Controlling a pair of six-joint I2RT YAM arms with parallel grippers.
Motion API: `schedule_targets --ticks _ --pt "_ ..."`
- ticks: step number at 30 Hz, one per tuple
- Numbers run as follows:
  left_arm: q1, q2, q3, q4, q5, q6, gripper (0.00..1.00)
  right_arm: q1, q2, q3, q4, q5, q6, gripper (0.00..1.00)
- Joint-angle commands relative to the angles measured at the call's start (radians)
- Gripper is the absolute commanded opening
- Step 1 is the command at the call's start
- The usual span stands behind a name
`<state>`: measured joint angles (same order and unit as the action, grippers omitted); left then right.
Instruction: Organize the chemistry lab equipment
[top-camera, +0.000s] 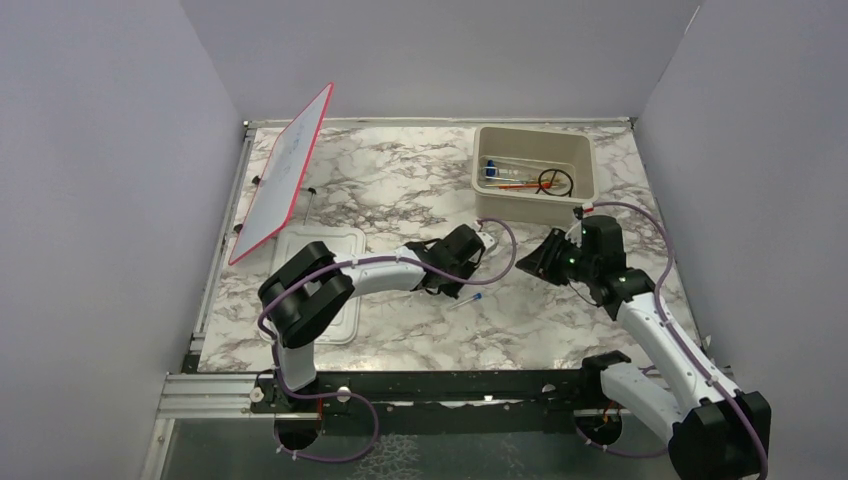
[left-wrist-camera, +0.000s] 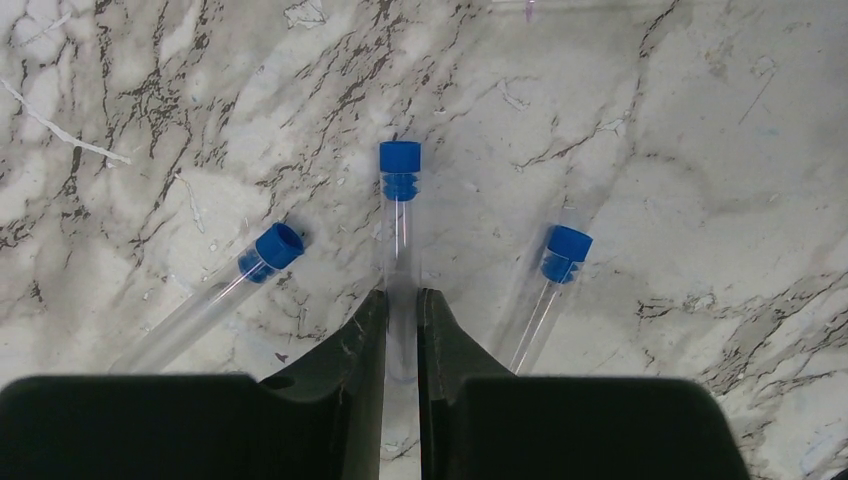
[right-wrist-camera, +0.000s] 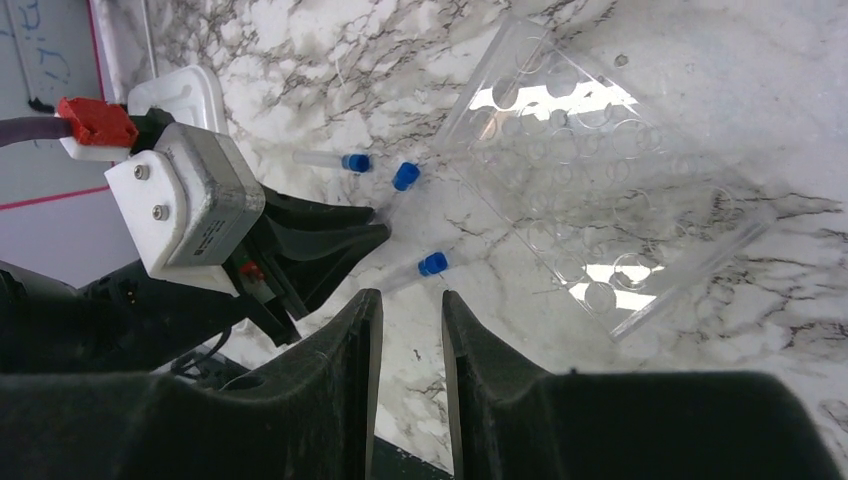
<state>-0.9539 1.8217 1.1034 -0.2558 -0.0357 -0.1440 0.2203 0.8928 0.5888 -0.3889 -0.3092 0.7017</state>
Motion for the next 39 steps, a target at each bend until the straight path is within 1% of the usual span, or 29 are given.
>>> schedule_targets --ticks 1,4,7,10,12,14,16,21,24,28,32,35,39 --pt "-0.031 0.001 -0.007 -0.037 -0.019 0.020 0.12 -0.004 0.043 0.004 0.081 -0.168 -0.111 0.33" --pt "-0.047 -0.027 -0.026 0.001 -0.031 0.005 0.12 -0.004 0.085 0.001 0.084 -0.228 -0.150 0.34" --pt "-0.049 -0.087 -0.073 0.075 -0.028 -0.018 0.12 -0.004 0.118 -0.013 0.103 -0.283 -0.151 0.35" --pt "-0.049 -0.159 -0.132 0.160 -0.014 -0.037 0.12 -0.004 0.123 -0.034 0.142 -0.324 -0.117 0.47" --pt "-0.050 -0.203 -0.177 0.225 0.003 -0.043 0.12 -0.004 0.115 -0.055 0.212 -0.366 -0.081 0.57" --pt "-0.049 -0.241 -0.218 0.285 0.011 -0.050 0.12 -0.004 0.118 -0.068 0.274 -0.396 -0.037 0.61" --pt "-0.050 -0.274 -0.254 0.335 0.020 -0.050 0.12 -0.004 0.134 -0.062 0.300 -0.402 -0.020 0.63" --pt "-0.049 -0.333 -0.313 0.442 0.035 -0.049 0.12 -0.002 0.207 -0.034 0.354 -0.447 0.002 0.63" --pt "-0.049 -0.356 -0.338 0.492 0.069 -0.045 0.12 0.000 0.251 -0.013 0.363 -0.453 0.003 0.64" --pt "-0.049 -0.372 -0.363 0.532 0.090 -0.044 0.12 0.020 0.309 0.010 0.376 -0.486 -0.007 0.64" --pt "-0.049 -0.378 -0.379 0.558 0.106 -0.038 0.12 0.050 0.365 0.039 0.356 -0.467 -0.025 0.63" --pt "-0.049 -0.377 -0.382 0.561 0.114 -0.032 0.12 0.061 0.395 0.054 0.362 -0.453 -0.029 0.59" --pt "-0.050 -0.383 -0.388 0.562 0.121 -0.031 0.12 0.073 0.419 0.072 0.348 -0.408 -0.044 0.49"
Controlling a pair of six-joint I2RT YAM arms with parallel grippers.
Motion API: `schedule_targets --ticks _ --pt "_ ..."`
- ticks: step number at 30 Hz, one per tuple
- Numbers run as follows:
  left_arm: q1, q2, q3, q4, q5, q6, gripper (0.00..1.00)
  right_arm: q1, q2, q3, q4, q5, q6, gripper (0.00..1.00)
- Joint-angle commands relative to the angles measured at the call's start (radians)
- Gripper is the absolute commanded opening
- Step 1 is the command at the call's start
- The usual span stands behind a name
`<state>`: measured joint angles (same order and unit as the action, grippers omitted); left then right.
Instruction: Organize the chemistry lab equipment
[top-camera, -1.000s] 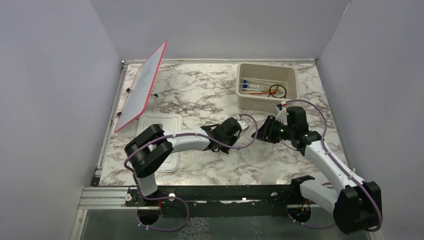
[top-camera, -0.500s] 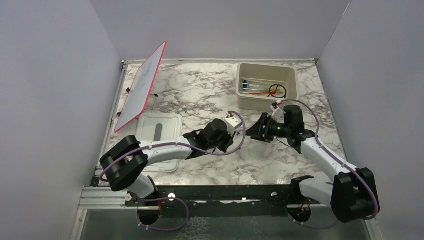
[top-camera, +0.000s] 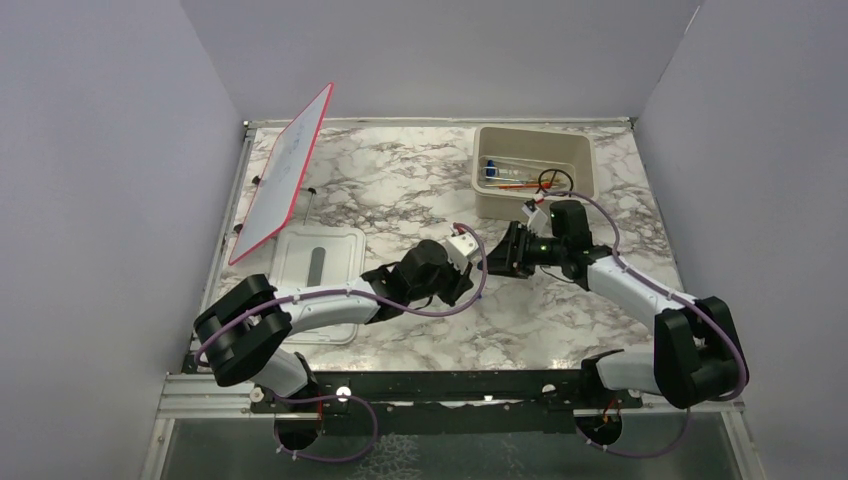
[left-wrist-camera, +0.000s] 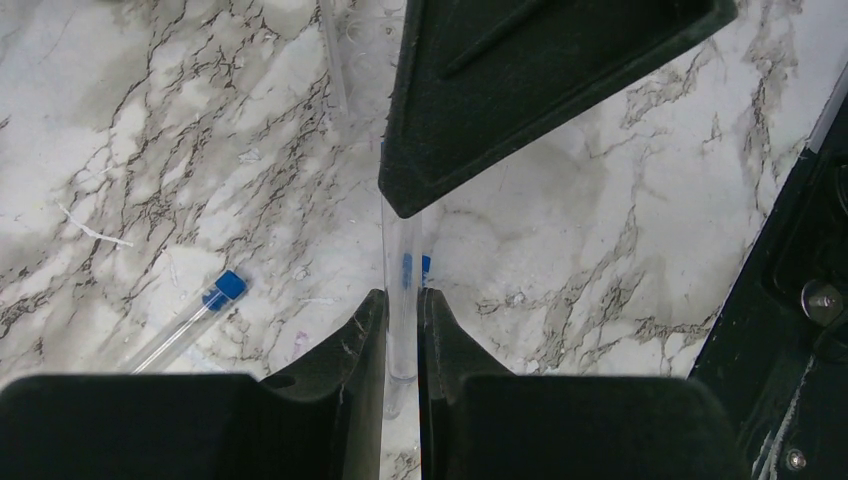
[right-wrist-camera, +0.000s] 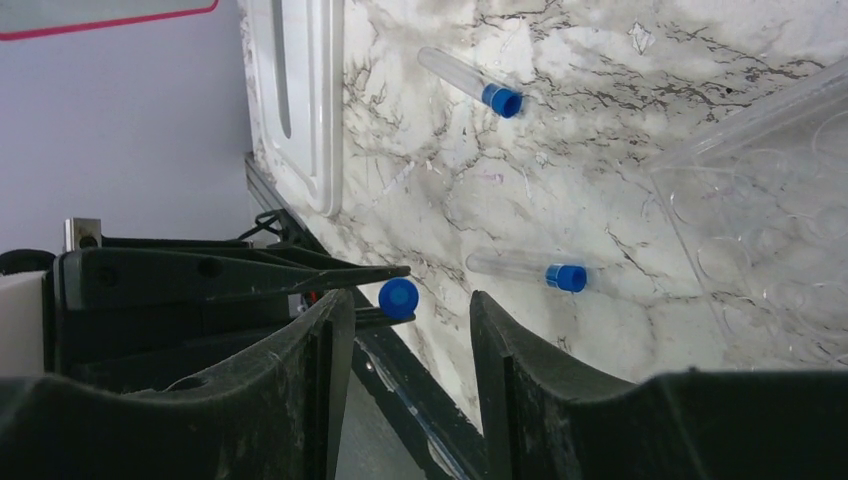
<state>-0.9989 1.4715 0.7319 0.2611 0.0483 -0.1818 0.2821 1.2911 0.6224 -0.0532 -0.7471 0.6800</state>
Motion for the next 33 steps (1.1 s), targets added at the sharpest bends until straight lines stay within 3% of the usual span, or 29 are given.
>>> schedule_targets --ticks 1,6,14,16,17,20,22,33 --pt "-0.004 -0.034 -0.018 0.045 0.035 0.007 0.12 0.011 0.028 0.040 0.010 0.034 -0.025 0.47" --pt "-0.005 -0.029 -0.018 0.044 0.039 0.008 0.12 0.014 0.035 0.044 0.014 0.022 -0.033 0.33" --pt "-0.004 -0.033 -0.021 0.043 0.037 0.008 0.12 0.015 0.048 0.048 0.033 -0.015 -0.029 0.22" --pt "-0.005 -0.034 -0.021 0.042 0.027 0.002 0.16 0.015 0.039 0.051 0.031 -0.012 -0.028 0.18" --pt "-0.004 -0.039 -0.022 0.039 0.005 -0.012 0.22 0.015 0.030 0.053 0.025 0.004 -0.032 0.18" --pt "-0.005 -0.063 0.011 -0.046 -0.144 -0.103 0.51 0.016 -0.027 0.085 -0.041 0.138 -0.071 0.17" --pt "-0.005 -0.091 0.042 -0.122 -0.224 -0.142 0.59 0.015 -0.067 0.119 -0.101 0.252 -0.111 0.17" --pt "-0.003 -0.336 0.050 -0.310 -0.423 -0.199 0.67 0.040 -0.166 0.232 -0.267 0.859 -0.248 0.13"
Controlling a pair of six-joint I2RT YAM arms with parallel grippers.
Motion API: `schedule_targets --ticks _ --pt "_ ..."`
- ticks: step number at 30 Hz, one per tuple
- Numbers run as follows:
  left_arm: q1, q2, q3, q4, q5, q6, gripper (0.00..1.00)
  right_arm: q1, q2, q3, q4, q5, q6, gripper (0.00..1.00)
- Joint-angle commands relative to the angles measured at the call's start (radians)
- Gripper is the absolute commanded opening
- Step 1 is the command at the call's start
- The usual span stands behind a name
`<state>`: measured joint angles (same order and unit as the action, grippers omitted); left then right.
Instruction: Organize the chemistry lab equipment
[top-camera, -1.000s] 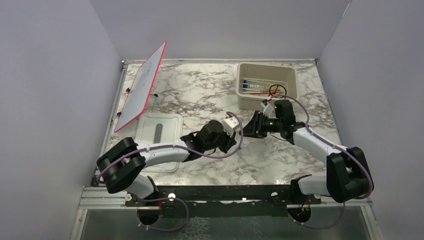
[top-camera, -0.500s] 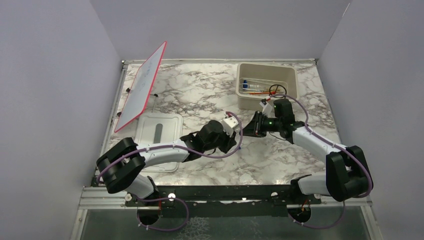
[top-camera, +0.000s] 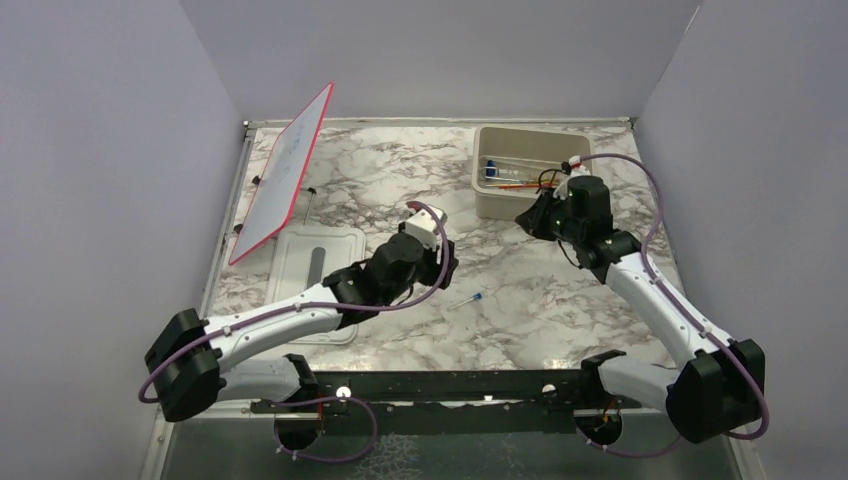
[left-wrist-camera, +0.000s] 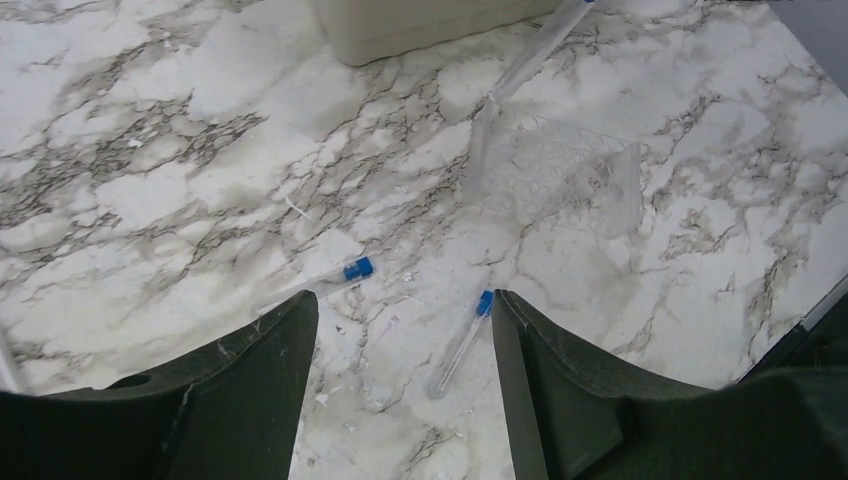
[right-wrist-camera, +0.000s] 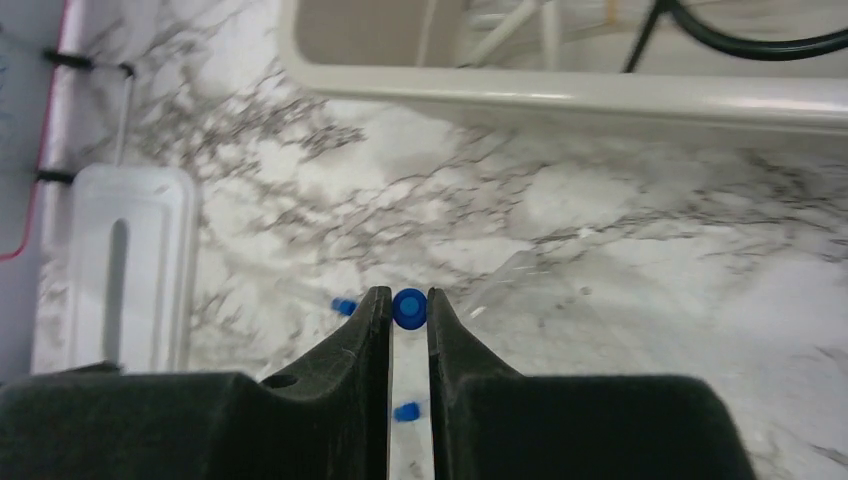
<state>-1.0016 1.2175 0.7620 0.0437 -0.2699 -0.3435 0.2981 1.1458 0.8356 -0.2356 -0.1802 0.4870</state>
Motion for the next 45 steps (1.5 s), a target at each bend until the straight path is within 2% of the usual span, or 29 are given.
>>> schedule_targets --ticks 1,8,14,35,45 --pt "-0.001 -0.101 0.018 -0.104 -0.109 -0.039 0.67 0.038 -0.027 0.019 -0.088 0.335 -0.054 0.13" --pt "-0.002 -0.206 0.017 -0.204 -0.180 -0.038 0.69 0.264 0.008 0.033 -0.120 0.680 -0.051 0.12" --pt "0.000 -0.253 0.003 -0.246 -0.232 -0.034 0.71 0.386 0.057 0.030 -0.140 0.809 -0.022 0.11" --pt "-0.001 -0.274 -0.049 -0.225 -0.236 -0.041 0.74 0.436 0.115 -0.015 -0.100 0.662 0.024 0.11" --pt "0.000 -0.283 -0.061 -0.225 -0.239 -0.043 0.74 0.444 0.157 -0.026 -0.086 0.738 0.008 0.11"
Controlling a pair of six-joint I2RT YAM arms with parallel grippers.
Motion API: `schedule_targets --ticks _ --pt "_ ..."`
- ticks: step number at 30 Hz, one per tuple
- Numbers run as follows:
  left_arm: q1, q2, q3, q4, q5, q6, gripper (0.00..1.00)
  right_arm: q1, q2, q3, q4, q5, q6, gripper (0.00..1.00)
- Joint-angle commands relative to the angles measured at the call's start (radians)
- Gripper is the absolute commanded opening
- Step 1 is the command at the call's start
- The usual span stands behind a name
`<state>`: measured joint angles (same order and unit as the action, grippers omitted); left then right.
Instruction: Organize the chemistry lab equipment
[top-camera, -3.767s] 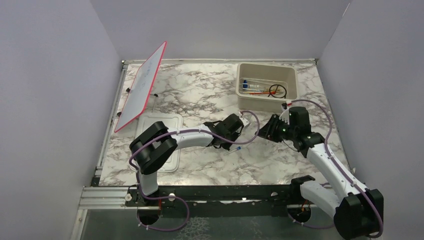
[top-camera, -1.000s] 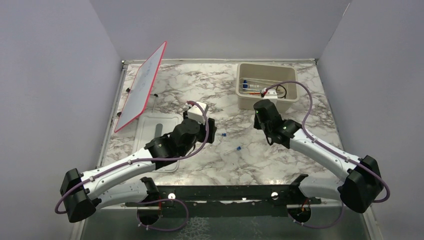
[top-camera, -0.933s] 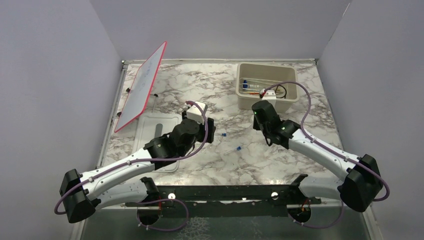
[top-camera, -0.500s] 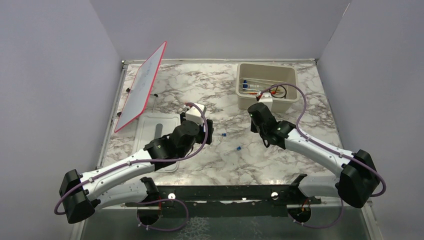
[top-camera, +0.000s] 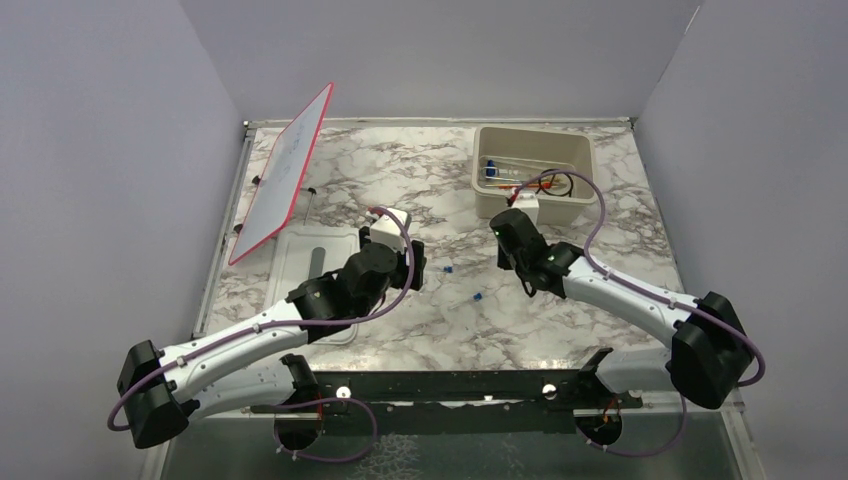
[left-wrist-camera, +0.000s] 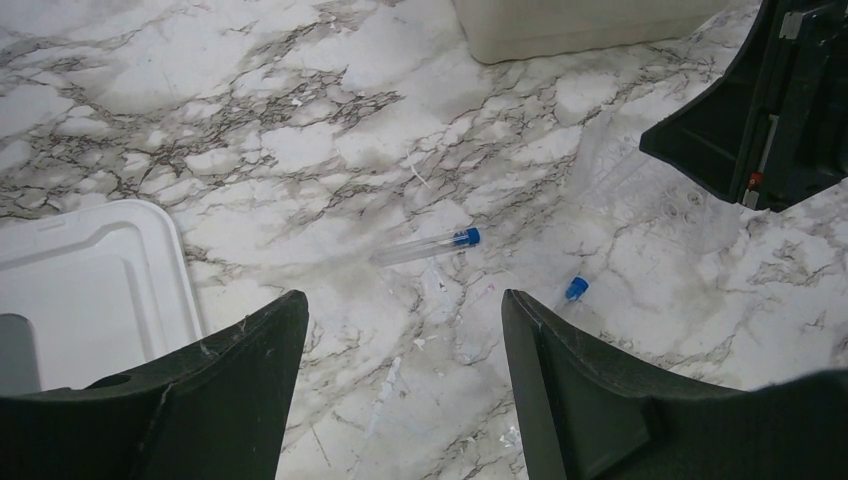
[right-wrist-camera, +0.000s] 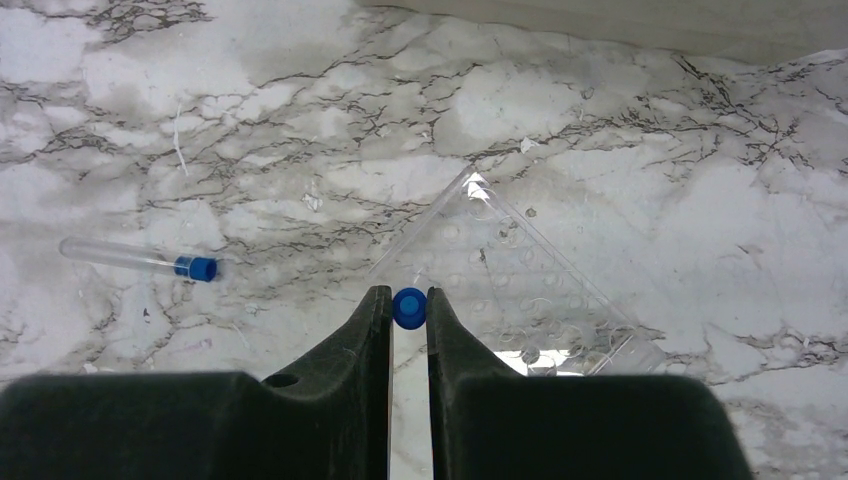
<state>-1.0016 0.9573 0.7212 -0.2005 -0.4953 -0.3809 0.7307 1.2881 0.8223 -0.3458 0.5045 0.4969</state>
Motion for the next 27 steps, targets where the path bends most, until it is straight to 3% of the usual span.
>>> schedule_targets --ticks 1,12,18,27 --pt "0.000 -0.023 -0.020 0.019 -0.015 -0.006 0.74 0.013 0.020 -0.011 0.025 0.057 -0.005 0.11" --pt "0.000 -0.016 -0.024 0.023 -0.018 -0.008 0.74 0.038 0.064 -0.048 0.080 0.086 -0.001 0.11" --pt "0.000 -0.011 -0.026 0.024 -0.020 -0.008 0.74 0.069 0.082 -0.056 0.090 0.117 -0.016 0.21" --pt "0.000 -0.003 -0.025 0.026 -0.023 -0.007 0.75 0.108 0.065 -0.093 0.134 0.143 -0.031 0.23"
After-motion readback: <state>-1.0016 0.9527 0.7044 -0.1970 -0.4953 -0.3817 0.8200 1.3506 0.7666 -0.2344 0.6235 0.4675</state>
